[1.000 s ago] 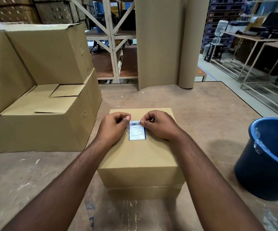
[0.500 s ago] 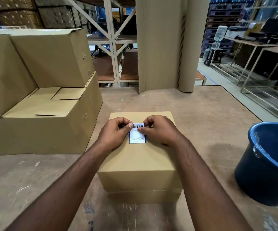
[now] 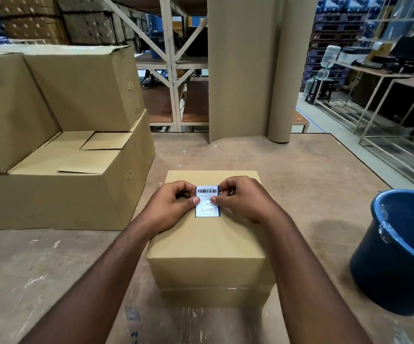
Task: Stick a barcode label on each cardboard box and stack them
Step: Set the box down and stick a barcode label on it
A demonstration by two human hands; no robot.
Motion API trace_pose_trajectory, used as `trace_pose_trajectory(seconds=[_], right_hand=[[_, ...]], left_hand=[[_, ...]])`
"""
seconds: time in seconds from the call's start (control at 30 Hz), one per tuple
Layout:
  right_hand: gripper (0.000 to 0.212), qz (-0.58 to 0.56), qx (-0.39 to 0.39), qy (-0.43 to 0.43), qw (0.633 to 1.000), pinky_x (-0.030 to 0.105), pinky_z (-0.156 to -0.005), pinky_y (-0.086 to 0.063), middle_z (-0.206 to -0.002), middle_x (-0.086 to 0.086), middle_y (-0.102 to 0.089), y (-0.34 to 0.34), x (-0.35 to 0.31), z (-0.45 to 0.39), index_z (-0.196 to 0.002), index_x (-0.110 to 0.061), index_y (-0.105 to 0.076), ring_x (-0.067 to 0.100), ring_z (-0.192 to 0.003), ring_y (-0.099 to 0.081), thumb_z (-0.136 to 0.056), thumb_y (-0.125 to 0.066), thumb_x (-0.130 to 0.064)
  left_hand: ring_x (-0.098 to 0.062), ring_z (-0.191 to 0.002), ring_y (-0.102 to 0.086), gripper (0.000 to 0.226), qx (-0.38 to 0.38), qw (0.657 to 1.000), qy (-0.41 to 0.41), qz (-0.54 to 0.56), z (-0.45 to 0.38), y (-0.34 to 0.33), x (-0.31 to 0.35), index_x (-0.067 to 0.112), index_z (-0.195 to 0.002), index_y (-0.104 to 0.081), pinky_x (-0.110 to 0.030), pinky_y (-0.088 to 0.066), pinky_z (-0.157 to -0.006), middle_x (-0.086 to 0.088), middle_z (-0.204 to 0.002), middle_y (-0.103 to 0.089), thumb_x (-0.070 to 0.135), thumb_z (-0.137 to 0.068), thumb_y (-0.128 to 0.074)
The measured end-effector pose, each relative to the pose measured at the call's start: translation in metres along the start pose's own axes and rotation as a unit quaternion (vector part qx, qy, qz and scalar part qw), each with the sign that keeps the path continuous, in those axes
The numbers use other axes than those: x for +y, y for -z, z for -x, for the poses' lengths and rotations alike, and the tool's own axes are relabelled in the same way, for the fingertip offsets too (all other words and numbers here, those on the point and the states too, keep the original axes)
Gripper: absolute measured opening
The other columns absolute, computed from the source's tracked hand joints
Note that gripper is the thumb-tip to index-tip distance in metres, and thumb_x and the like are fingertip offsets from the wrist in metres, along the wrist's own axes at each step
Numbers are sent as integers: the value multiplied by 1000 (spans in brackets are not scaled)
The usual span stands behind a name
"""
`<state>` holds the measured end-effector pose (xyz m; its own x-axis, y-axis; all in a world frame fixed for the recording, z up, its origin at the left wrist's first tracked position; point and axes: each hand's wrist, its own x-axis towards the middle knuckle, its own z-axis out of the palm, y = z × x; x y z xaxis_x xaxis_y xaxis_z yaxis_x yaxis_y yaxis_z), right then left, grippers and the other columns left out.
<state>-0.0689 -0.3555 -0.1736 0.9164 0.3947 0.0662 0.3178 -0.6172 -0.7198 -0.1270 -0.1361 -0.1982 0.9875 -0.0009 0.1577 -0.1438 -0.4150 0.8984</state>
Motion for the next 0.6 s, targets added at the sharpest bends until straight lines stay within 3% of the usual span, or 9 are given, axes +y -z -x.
trace_pose_trajectory(seconds=[0.1,0.23,0.33,0.43,0.53,0.6], right_hand=[[21,37,-3,-24,999,27,-57,-39,-72,-13,-64,-5,-3,9,-83,-27,-67,5,-63,-56,-80,-85,-36],[18,1,42,-11,999,31,-67,-47,-77,-12,-68,-17,0,18,-80,-28,-63,6,-71,-61,-84,-81,-32],[16,-44,43,-1,998,31,-66,-47,-72,-17,-66,-15,3,19,-80,-26,-64,3,-66,-59,-87,-79,-26],[19,-150,27,21,988,26,-61,-43,-65,-19,-65,-13,2,25,-79,-22,-64,0,-59,-55,-88,-79,-14],[16,-259,29,26,965,23,-59,-47,-72,0,-66,-8,-1,31,-84,-10,-66,5,-60,-59,-88,-78,0],[17,-306,14,21,952,20,-56,-48,-74,5,-66,-4,-4,34,-83,-8,-66,5,-58,-60,-87,-78,5]], left_hand=[[-9,-103,-71,25,-1,998,-39,-43,-1,2,-7,30,-103,-68,-70,-21,-117,13,-105,-75,47,-85,-70],[-6,-104,-68,7,32,993,-82,-75,1,0,-7,31,-96,-67,-64,-5,-122,16,-103,-72,32,-91,-72],[-7,-99,-70,16,30,996,-74,-29,3,-2,0,29,-104,-70,-70,-23,-116,14,-102,-72,39,-91,-69],[-8,-99,-70,33,9,998,-66,-23,4,-2,6,26,-108,-71,-71,-23,-115,12,-103,-75,53,-94,-58],[-11,-102,-70,51,9,999,-54,-4,8,-5,13,29,-101,-74,-59,-23,-120,4,-102,-76,63,-102,-37],[-15,-96,-71,60,32,995,-29,85,8,-5,17,21,-98,-77,-42,-43,-107,-8,-97,-76,58,-105,-31]])
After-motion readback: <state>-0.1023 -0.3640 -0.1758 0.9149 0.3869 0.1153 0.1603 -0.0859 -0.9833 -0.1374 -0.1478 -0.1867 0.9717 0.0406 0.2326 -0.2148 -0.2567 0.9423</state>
